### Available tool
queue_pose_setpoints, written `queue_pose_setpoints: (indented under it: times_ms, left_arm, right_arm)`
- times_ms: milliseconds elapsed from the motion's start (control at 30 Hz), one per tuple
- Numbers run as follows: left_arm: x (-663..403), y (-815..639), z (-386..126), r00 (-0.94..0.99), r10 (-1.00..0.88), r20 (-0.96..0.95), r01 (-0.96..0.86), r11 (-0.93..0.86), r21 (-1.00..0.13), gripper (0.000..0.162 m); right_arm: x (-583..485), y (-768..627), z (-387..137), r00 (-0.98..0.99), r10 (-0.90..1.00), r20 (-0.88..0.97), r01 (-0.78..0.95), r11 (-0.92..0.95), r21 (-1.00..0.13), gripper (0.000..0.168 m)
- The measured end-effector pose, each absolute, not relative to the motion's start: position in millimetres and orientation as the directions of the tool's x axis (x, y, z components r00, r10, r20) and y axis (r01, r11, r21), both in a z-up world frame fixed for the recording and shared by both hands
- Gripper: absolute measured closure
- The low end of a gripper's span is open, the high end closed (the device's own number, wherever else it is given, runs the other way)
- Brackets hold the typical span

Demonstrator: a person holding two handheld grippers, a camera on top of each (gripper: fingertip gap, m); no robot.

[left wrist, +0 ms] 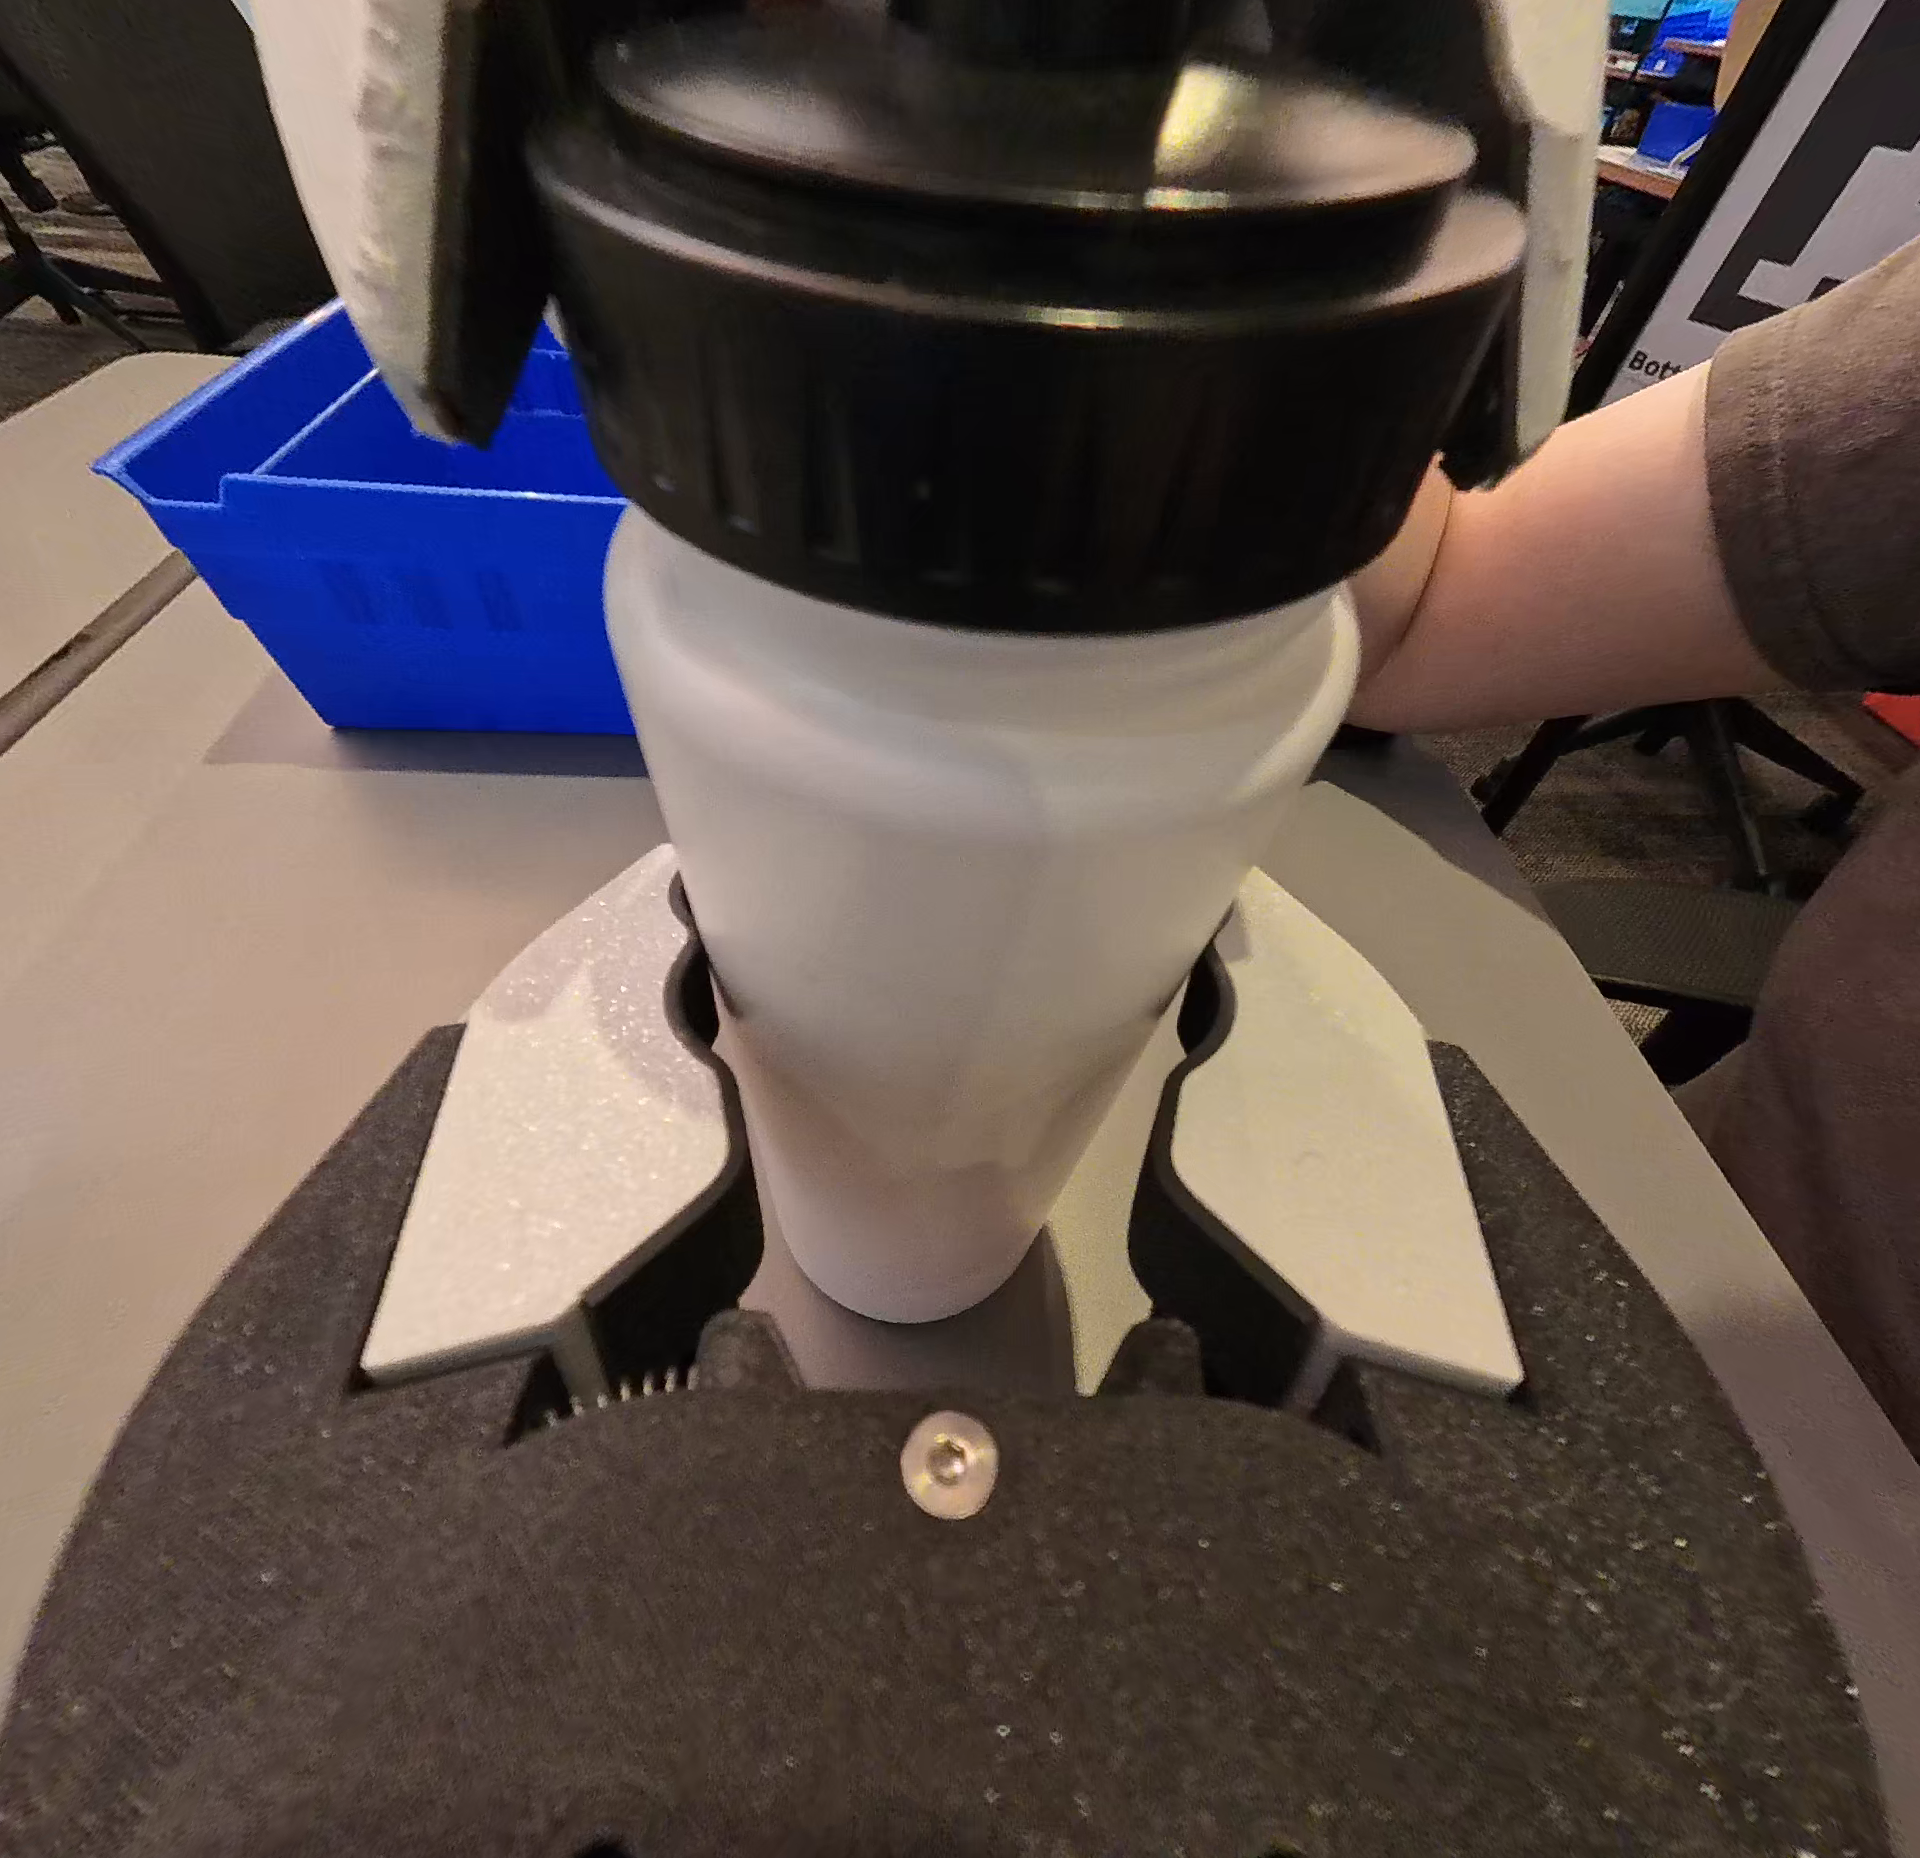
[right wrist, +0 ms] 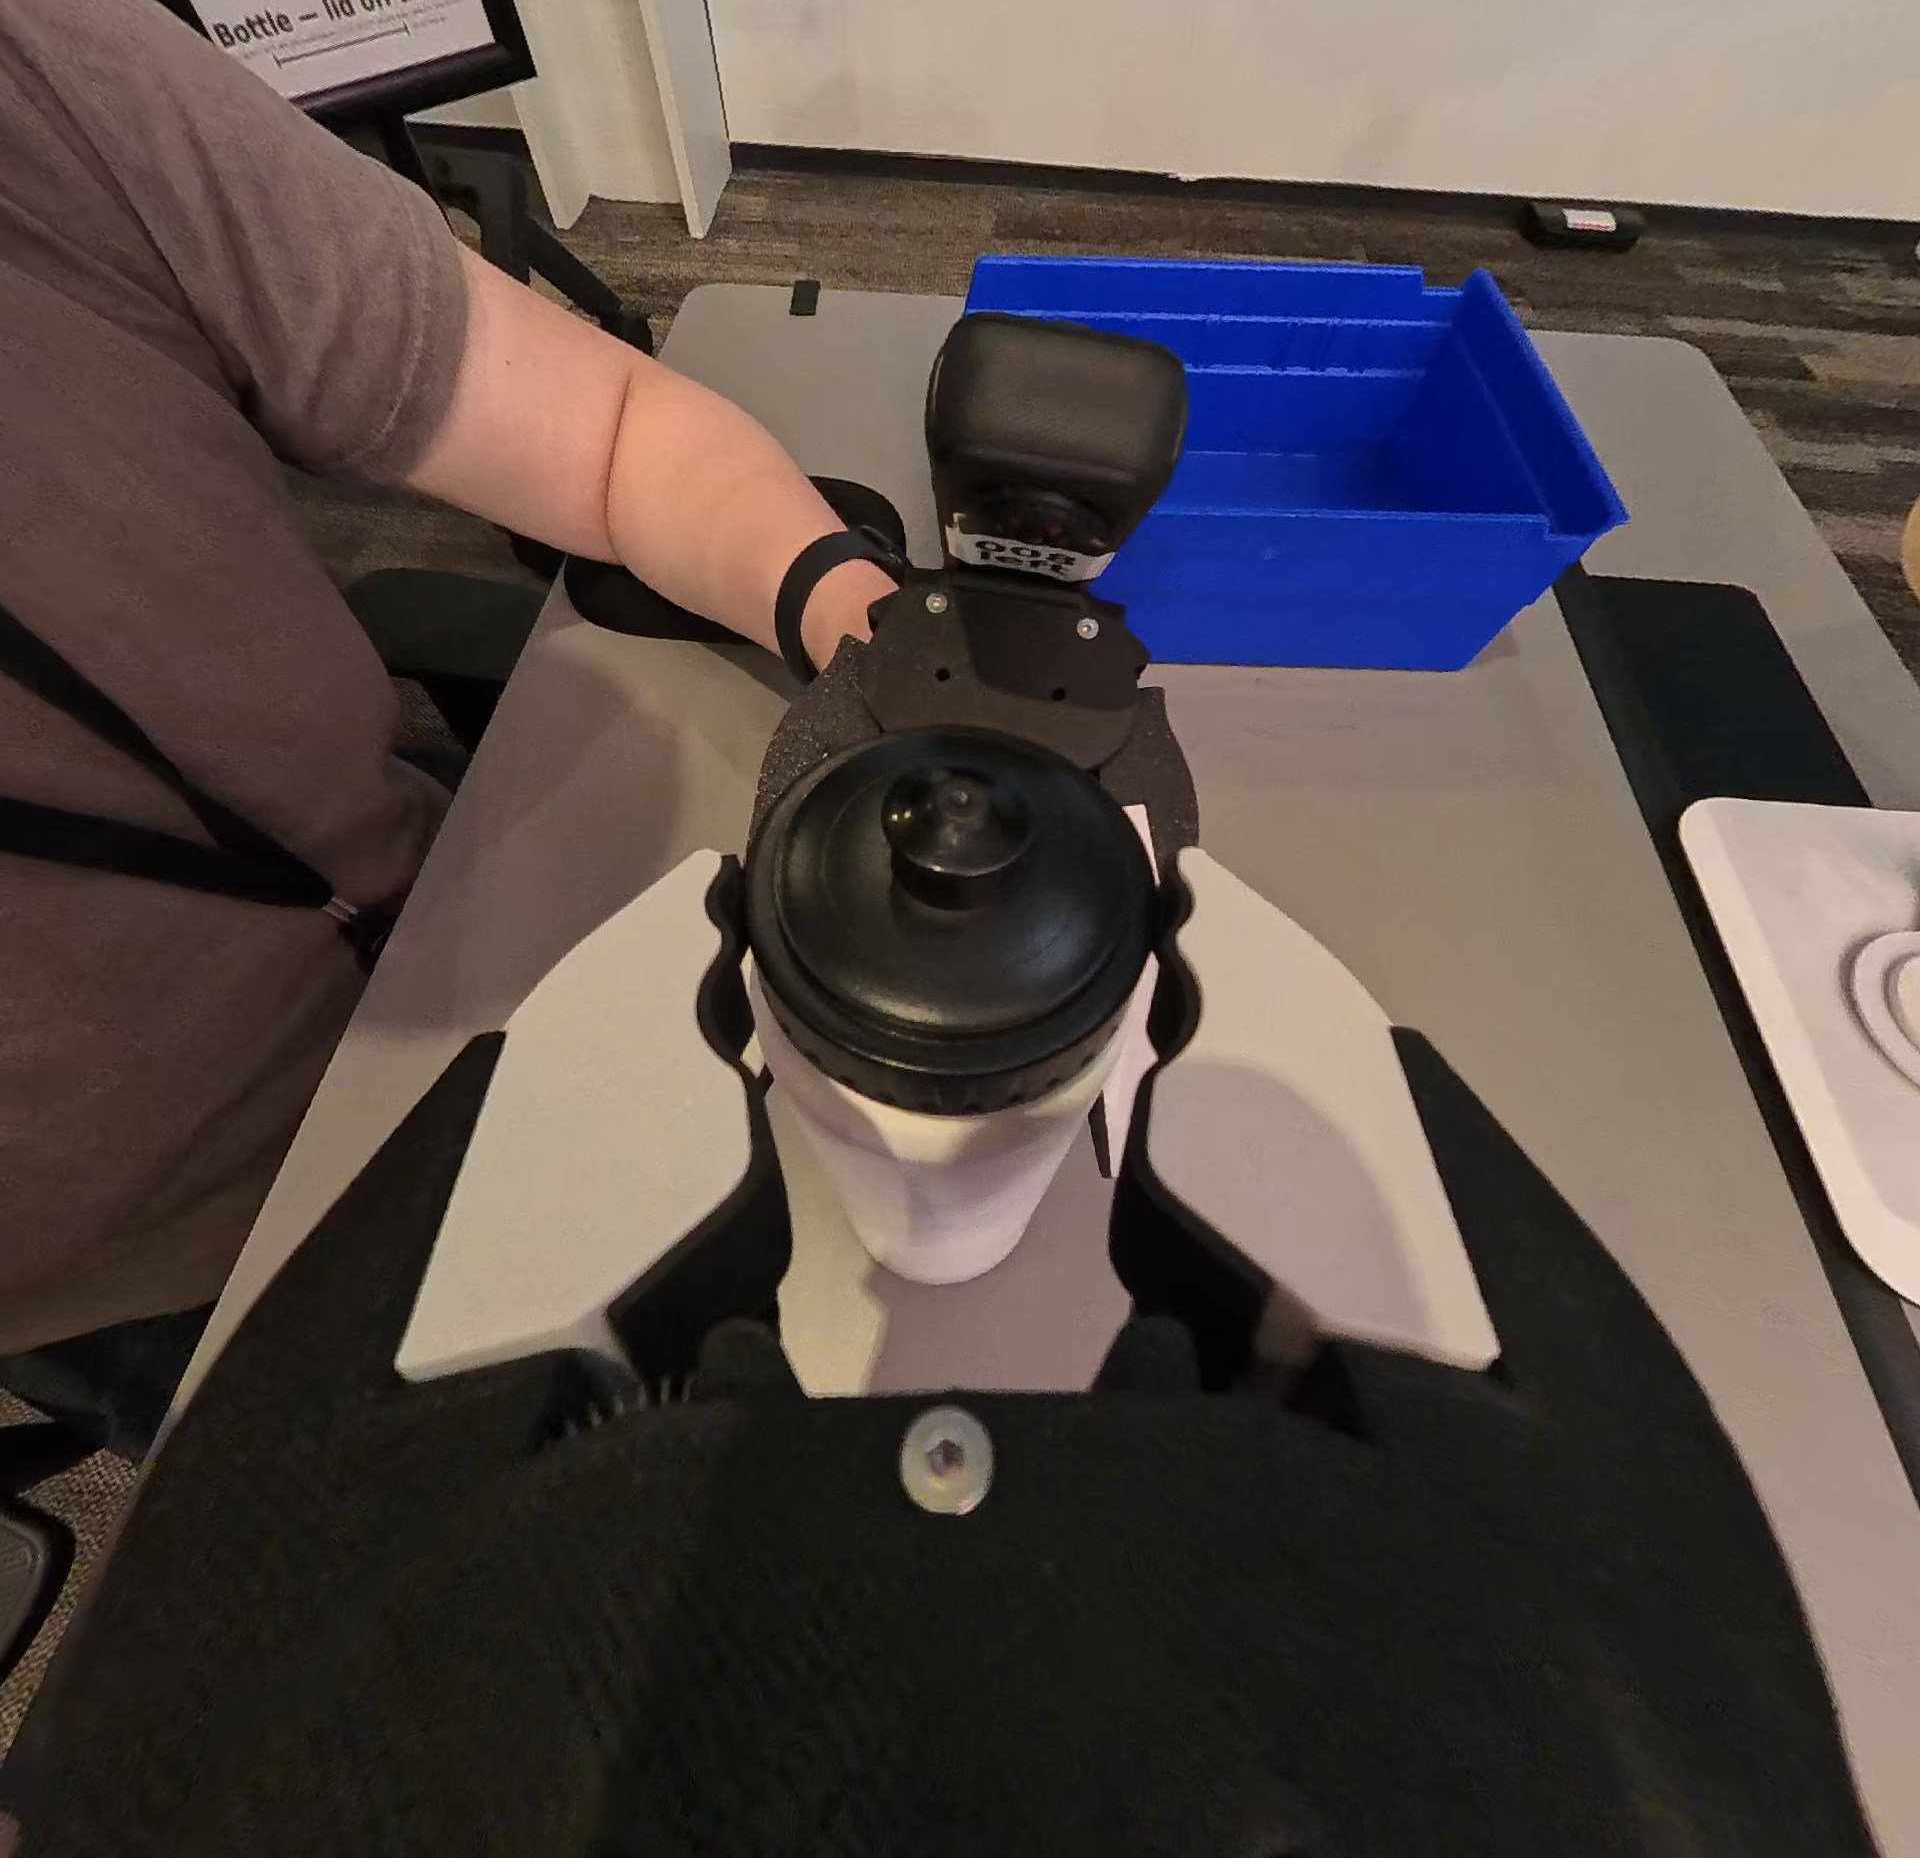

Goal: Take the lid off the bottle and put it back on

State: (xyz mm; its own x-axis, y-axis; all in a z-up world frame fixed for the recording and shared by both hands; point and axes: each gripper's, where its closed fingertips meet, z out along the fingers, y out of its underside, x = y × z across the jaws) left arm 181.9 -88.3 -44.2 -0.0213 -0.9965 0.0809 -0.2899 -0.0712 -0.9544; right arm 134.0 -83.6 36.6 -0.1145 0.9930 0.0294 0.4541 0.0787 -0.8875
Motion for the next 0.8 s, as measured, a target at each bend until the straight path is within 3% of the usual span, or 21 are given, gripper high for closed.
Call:
queue_pose_setpoints:
  times_ms: [167, 367, 433, 800]
  left_arm:
    - [183, -88, -45, -0.005, -0.997, 0.076, -0.297, -0.071, -0.952, 0.073]
    - [179, -68, -45, 0.124, -0.99, 0.068, -0.286, -0.101, -0.953, 0.073]
    - [176, -60, -45, 0.171, -0.983, 0.07, -0.277, -0.117, -0.954, 0.073]
    - [174, -57, -45, 0.185, -0.98, 0.071, -0.28, -0.122, -0.952, 0.073]
  right_arm:
    - [136, -82, 37, -0.078, 0.997, -0.018, 0.467, 0.021, -0.884, 0.091]
    - [131, -58, 41, 0.249, 0.967, 0.049, 0.535, -0.095, -0.839, 0.088]
    - [131, -53, 37, 0.328, 0.939, 0.099, 0.569, -0.113, -0.814, 0.08]
    - [134, -45, 46, 0.405, 0.89, 0.211, 0.577, -0.07, -0.814, 0.08]
